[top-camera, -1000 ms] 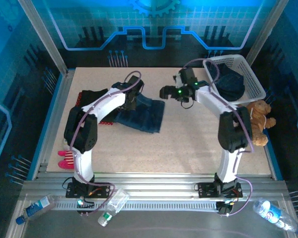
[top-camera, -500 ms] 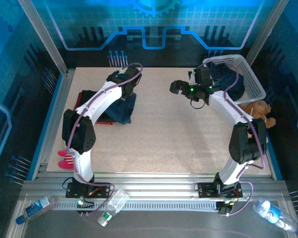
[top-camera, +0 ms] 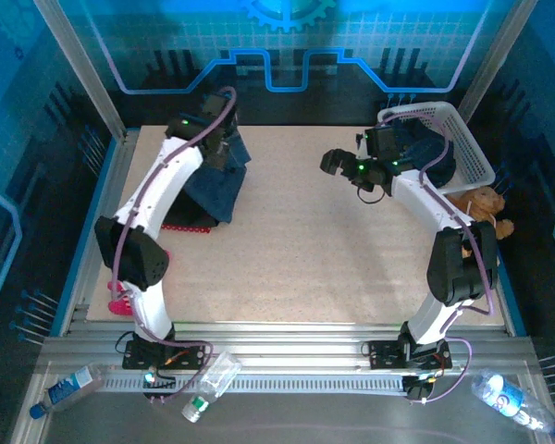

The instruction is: Fold and stack the skirts

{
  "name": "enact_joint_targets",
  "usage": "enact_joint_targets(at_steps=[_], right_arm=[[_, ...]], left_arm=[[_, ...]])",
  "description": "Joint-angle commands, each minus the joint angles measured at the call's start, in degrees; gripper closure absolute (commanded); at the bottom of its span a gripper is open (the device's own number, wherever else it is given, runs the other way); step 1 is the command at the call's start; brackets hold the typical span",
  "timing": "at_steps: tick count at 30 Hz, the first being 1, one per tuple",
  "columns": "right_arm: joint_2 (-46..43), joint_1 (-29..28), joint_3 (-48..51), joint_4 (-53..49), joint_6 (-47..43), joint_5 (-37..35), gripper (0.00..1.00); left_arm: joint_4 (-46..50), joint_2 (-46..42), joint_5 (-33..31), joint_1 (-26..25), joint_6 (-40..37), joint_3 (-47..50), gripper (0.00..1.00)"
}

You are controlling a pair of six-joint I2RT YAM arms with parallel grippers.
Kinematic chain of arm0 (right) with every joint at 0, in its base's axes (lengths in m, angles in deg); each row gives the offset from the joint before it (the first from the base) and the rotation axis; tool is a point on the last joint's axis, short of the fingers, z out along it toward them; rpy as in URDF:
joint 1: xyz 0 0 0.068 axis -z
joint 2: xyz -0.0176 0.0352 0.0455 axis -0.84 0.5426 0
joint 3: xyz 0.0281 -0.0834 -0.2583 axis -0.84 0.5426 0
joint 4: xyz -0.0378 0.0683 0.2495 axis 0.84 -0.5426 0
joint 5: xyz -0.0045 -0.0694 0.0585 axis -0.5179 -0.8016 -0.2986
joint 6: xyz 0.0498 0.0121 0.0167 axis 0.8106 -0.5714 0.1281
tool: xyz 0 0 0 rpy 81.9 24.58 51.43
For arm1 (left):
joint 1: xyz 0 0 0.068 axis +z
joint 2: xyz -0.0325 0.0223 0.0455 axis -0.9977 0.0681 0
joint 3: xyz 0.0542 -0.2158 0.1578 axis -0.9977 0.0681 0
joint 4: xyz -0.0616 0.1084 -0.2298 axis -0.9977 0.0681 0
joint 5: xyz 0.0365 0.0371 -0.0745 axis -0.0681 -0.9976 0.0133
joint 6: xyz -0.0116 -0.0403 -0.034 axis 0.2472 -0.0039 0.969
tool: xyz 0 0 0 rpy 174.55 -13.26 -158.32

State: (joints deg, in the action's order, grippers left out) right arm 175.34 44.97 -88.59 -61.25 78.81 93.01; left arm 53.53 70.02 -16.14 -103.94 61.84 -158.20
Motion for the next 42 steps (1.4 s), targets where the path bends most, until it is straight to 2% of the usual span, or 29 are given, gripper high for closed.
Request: enact_joint_targets(at_steps=[1, 6, 11, 14, 18, 20, 23, 25, 27, 30, 33, 35, 39, 42], right_arm=[[-0.38, 1.05, 0.56, 0.80, 1.26, 0.09, 0.00], [-0.16, 1.22, 0.23, 0.41, 1.47, 0.10, 0.00], [0.33, 1.21, -0.60, -0.40, 1.65, 0.00, 0.00], [0.50, 1.20, -0.90, -0.59, 1.91, 0.17, 0.00], [0.68, 1.20, -1.51, -1.54, 1.65, -0.06, 0.00], [0.66, 1.23, -1.73, -2.30, 1.35, -0.41, 0.00], [0.59, 1.25, -1.80, -3.36, 1.04, -0.70, 0.00], [0.52, 1.25, -1.59, -3.84, 1.04, -1.04, 0.00], [0.50, 1.18, -1.52, -4.21, 1.12, -1.23, 0.00], [0.40, 1.19, -1.39, -4.52, 1.28, -1.32, 0.00], [0.00, 1.23, -1.30, -5.13, 1.04, -1.61, 0.00], [-0.49, 1.19, -1.24, -5.72, 0.54, -2.00, 0.00], [-2.18, 1.21, -0.14, -5.63, -0.23, -2.15, 0.00], [-4.42, 1.24, 1.61, -3.89, -0.87, -2.06, 0.00]], left_arm=[[2.71, -4.68, 10.07, 1.67, 0.62, -3.46, 1.00], [5.32, -4.92, 19.63, 6.81, -0.87, -4.57, 1.00], [5.96, -5.43, 33.66, 12.96, -1.90, -5.35, 1.00], [6.25, -4.91, 39.37, 16.53, -4.02, -4.88, 1.00], [5.69, -3.74, 43.63, 21.45, -8.40, -1.16, 1.00], [5.13, -2.65, 43.25, 24.48, -10.51, 0.21, 1.00], [-1.41, -1.50, 37.59, 28.31, -12.64, 4.09, 1.00], [-5.38, -0.14, 38.03, 30.16, -15.07, 6.99, 1.00], [-9.14, 1.65, 36.96, 30.75, -17.62, 9.90, 1.00], [-15.12, 4.55, 31.80, 30.88, -20.07, 13.98, 1.00], [-20.18, 7.33, 27.15, 32.42, -19.12, 15.68, 0.98], [-22.49, 8.63, 26.29, 33.93, -18.02, 16.35, 0.97], [-25.23, 10.10, 24.13, 34.68, -17.45, 18.70, 0.89], [-26.75, 10.81, 21.52, 34.81, -17.63, 20.84, 0.76]])
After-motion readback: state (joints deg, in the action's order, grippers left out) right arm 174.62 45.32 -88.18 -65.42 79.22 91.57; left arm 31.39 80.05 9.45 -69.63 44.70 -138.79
